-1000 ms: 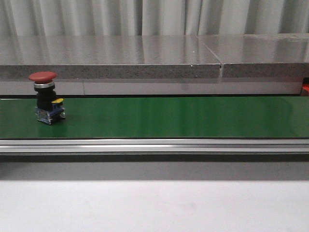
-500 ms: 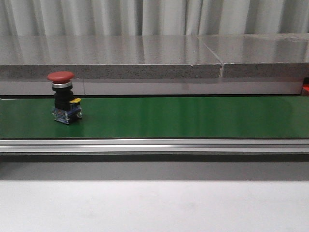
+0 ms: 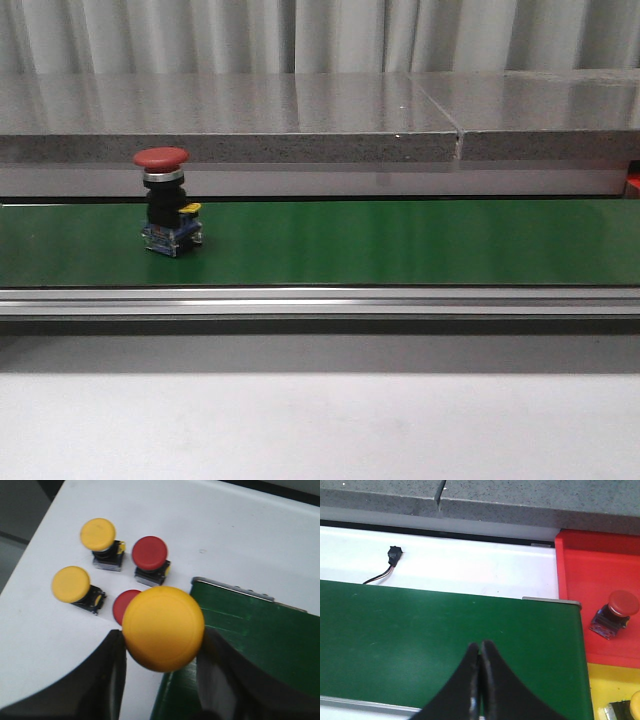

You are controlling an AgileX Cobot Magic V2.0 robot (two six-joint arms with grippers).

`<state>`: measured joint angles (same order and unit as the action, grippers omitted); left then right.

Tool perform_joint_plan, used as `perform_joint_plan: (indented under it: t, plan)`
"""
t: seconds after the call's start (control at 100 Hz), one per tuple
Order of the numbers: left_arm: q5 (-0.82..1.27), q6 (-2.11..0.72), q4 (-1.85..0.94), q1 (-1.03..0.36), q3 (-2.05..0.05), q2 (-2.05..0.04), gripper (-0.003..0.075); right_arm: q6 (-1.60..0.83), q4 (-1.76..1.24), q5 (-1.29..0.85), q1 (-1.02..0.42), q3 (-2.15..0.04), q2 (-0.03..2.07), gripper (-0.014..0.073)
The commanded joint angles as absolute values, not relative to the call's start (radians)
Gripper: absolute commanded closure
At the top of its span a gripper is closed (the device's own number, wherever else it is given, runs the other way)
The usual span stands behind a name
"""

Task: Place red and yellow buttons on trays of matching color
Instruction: 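Move the left gripper onto a yellow push button and grasp it, then carry the yellow button onto the belt and open the left gripper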

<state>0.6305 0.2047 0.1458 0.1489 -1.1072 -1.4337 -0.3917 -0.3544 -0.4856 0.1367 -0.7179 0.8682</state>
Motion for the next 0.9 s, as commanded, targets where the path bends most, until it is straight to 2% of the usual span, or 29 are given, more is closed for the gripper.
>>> perform_joint_plan:
  t: [0.0, 0.24, 0.89]
  plan:
    - [0.578, 0.176, 0.151, 0.105, -1.134, -1.416, 0.0739, -0.401, -0.369, -0.426, 0.138, -0.743, 0.854, 0.0661]
    - [0.595, 0.172, 0.151, 0.041, -1.134, -1.467, 0.0739, -0.401, -0.369, -0.426, 0.138, -0.743, 0.854, 0.0661]
    - [0.702, 0.172, 0.147, 0.039, -1.134, -1.478, 0.0730, -0.401, -0.369, -0.426, 0.138, -0.743, 0.854, 0.0661]
